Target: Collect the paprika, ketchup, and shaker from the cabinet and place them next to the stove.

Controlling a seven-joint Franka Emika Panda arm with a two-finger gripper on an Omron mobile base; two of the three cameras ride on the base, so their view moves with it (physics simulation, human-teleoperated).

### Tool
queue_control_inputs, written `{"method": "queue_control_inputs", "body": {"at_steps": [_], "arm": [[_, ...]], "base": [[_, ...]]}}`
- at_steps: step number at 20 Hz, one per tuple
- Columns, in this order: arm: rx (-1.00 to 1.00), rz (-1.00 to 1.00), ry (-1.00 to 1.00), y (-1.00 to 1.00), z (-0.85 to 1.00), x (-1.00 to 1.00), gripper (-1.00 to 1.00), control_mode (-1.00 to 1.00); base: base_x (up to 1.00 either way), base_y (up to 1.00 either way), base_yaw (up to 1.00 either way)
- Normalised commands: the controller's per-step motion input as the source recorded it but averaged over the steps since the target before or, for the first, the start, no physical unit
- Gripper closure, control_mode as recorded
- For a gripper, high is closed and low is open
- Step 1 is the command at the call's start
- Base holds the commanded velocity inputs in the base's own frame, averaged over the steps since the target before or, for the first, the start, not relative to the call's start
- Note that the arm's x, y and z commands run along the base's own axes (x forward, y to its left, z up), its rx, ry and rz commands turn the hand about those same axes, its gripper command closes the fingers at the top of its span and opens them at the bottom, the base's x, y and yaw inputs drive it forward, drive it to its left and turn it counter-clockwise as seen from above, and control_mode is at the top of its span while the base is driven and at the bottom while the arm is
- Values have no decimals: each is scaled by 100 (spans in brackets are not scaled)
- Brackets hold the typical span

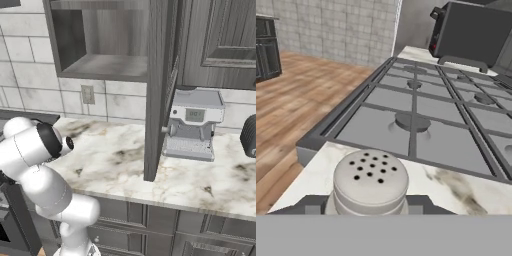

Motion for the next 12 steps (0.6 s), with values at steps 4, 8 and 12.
{"method": "queue_control_inputs", "body": {"at_steps": [4, 8, 12], "arm": [[0, 0, 0, 8, -15, -24, -100, -100], [0, 0, -3, 0, -9, -27, -100, -100], [0, 0, -8, 0, -1, -16, -100, -100]], "base": [[0, 0, 0], [0, 0, 0], [0, 0, 0]]}}
